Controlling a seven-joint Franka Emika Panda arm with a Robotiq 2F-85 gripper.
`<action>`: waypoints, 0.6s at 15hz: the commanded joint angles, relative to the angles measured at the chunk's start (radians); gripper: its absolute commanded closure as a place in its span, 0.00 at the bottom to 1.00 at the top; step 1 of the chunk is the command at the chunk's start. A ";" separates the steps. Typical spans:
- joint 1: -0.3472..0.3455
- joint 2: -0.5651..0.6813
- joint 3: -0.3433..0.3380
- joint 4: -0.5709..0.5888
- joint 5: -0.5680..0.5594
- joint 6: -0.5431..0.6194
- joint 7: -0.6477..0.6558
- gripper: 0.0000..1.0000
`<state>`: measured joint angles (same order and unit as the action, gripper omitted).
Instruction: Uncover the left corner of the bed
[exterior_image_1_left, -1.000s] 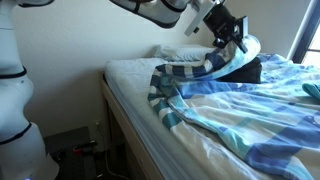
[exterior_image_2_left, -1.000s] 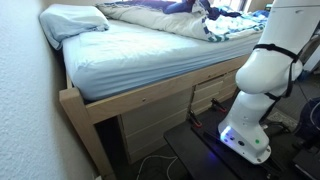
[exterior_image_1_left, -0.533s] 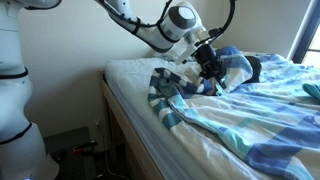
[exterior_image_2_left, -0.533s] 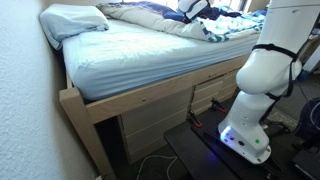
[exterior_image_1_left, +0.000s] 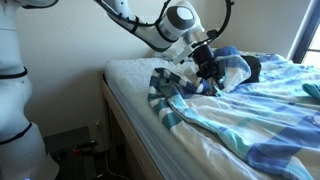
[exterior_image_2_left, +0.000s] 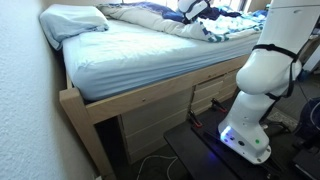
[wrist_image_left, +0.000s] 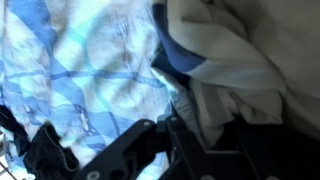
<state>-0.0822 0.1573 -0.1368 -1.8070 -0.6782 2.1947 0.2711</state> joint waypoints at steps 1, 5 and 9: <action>-0.001 -0.070 0.010 -0.014 0.081 -0.067 -0.074 0.31; 0.014 -0.140 0.031 0.057 0.156 -0.197 -0.215 0.01; 0.043 -0.202 0.079 0.134 0.234 -0.328 -0.312 0.00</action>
<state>-0.0593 0.0016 -0.0885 -1.7106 -0.4992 1.9513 0.0257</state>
